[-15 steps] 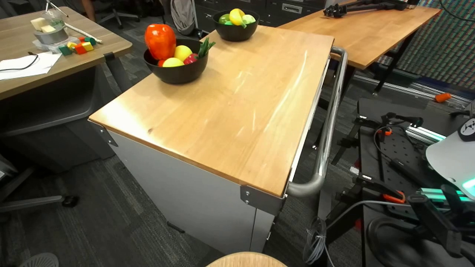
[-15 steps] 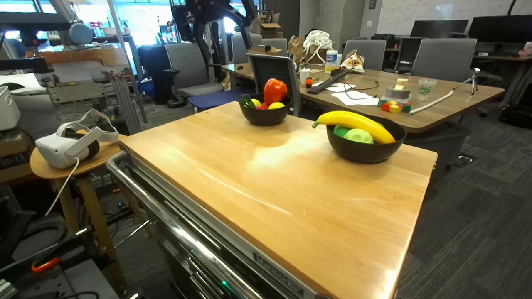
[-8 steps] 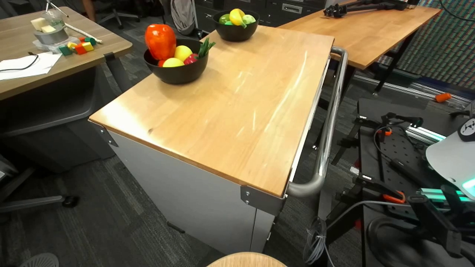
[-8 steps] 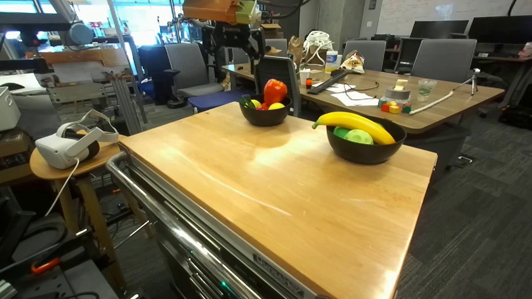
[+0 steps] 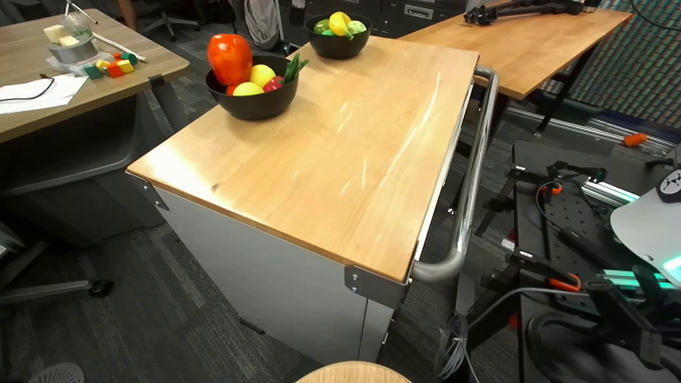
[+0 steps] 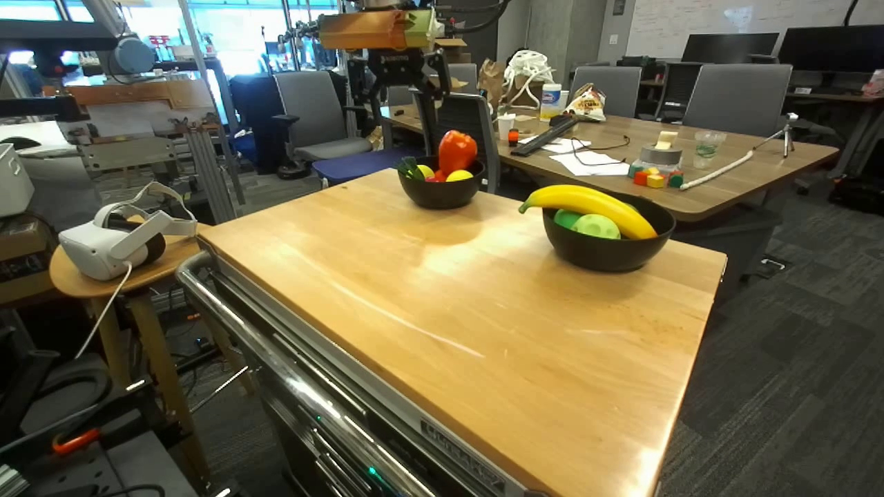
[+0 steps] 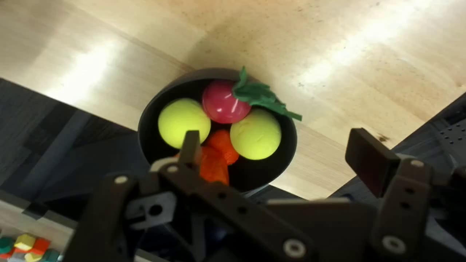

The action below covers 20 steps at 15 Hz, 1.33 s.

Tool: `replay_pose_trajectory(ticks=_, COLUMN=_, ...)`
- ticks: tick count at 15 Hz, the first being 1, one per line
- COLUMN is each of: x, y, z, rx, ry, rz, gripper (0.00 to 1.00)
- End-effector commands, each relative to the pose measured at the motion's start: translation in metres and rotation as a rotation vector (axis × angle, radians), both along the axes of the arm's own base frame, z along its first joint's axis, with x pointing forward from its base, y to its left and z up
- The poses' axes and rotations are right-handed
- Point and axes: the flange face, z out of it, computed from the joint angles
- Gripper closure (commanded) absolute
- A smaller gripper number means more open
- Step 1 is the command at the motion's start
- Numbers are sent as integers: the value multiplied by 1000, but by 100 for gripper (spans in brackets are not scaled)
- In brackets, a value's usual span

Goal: Remove the fruits from the bowls

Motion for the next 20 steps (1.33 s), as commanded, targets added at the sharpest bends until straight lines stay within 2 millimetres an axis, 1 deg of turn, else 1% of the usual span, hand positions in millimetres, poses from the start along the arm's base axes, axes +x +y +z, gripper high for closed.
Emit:
replay_pose_trajectory(ticks=1, x=39, y=10, z=-7, rx=-48, ry=-82, rz=41, gripper=0)
replay_pose_trajectory(ticks=3, x=60, y=11, z=-18, rx=-56, ry=-96, rz=49, gripper=0)
replay_pose_trajectory(ticks=7, x=100, y=1, z=-31, rx=-90, ry=-118, rz=53, gripper=0)
replay_pose_trajectory(ticks=11, x=130, y=-8, z=-38, rx=-75, ry=-128, rz=40, gripper=0)
replay_pose_trajectory(ticks=13, x=140, y=-11, z=-42, rx=-67, ry=-128, rz=35, gripper=0)
replay_pose_trajectory(ticks=16, x=149, y=-15, z=-48, rx=-56, ry=-111, rz=25, gripper=0)
replay_pose_trajectory(ticks=20, x=151, y=-21, z=-54, rx=-1, ry=-39, rz=8, gripper=0)
